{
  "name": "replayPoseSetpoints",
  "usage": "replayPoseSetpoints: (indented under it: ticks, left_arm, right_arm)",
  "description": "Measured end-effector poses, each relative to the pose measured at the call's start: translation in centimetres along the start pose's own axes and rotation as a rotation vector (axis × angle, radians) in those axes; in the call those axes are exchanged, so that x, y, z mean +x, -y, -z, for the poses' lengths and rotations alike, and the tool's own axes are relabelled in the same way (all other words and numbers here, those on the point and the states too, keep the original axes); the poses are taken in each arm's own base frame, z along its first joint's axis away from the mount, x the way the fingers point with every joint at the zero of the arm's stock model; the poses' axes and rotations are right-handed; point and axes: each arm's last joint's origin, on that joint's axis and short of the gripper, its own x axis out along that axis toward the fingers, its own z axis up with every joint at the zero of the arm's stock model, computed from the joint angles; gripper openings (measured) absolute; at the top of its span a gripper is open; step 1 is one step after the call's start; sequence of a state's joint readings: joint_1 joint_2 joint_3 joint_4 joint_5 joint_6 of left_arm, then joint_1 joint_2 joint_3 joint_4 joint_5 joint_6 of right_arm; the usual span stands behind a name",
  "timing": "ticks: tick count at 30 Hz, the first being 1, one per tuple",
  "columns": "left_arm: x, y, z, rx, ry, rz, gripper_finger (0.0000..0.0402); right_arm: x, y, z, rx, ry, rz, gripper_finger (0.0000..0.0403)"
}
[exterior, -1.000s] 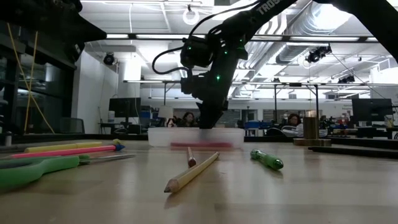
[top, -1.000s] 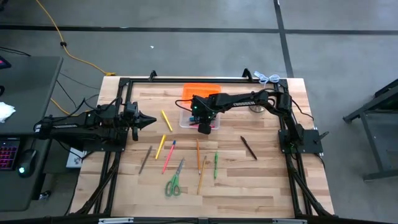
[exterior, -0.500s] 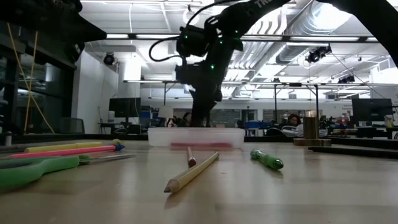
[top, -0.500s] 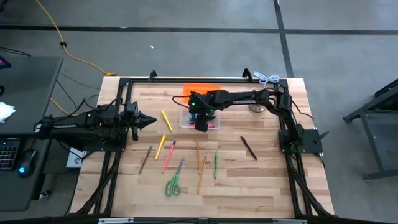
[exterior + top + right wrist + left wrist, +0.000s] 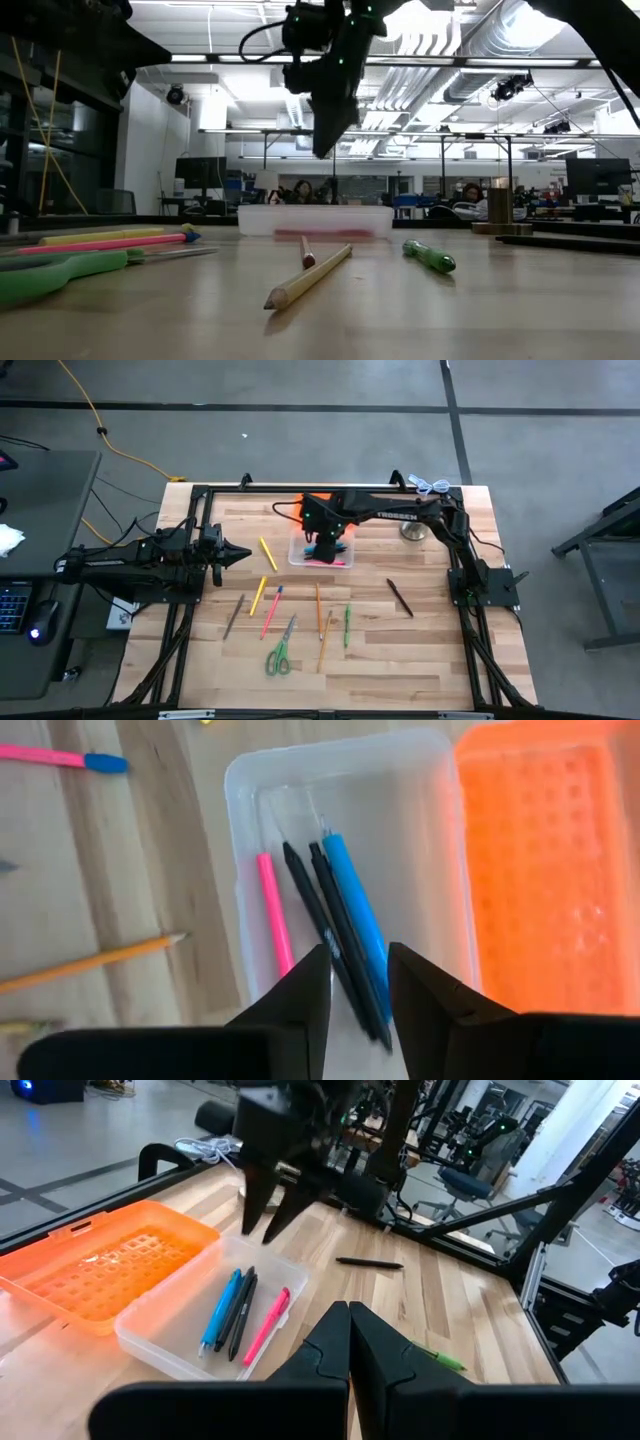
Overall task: Pick & place school supplies into a supply box
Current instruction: Put the black pen into the transparent supply box
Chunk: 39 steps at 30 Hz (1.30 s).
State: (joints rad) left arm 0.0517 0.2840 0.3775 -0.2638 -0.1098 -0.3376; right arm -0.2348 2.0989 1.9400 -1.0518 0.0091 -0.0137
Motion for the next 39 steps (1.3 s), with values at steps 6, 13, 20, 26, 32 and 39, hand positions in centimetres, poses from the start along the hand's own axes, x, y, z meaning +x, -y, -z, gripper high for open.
replayPoseSetpoints:
  ticks: [6, 13, 20, 26, 32, 39]
  left_arm:
    - [0.0, 0.0, 0.0, 0.0, 0.001, 0.0, 0.0033]
    - [0.0, 0.0, 0.0, 0.0, 0.001, 0.0, 0.0033]
    - [0.0, 0.0, 0.0, 0.0, 0.001, 0.0, 0.0033]
    - [0.0, 0.0, 0.0, 0.0, 0.001, 0.0, 0.0033]
    - [0.0, 0.0, 0.0, 0.0, 0.001, 0.001, 0.0033]
    - [0.0, 0.0, 0.0, 0.0, 0.0, 0.0, 0.0033]
  right_arm:
    - [-2.5, 0.0, 0.3, 0.069, -0.094, 0.001, 0.0078]
    - [-4.1, -0.4, 0.9, 0.107, -0.174, -0.013, 0.0079]
    - [-4.6, -1.9, 1.8, 0.076, -0.267, -0.015, 0.008]
    - [-4.6, -2.7, 1.9, 0.039, -0.28, 0.008, 0.0079]
    - [-4.7, -2.9, 2.0, 0.031, -0.284, 0.008, 0.0078]
    - [-4.8, -2.8, 2.5, 0.021, -0.337, 0.015, 0.0077]
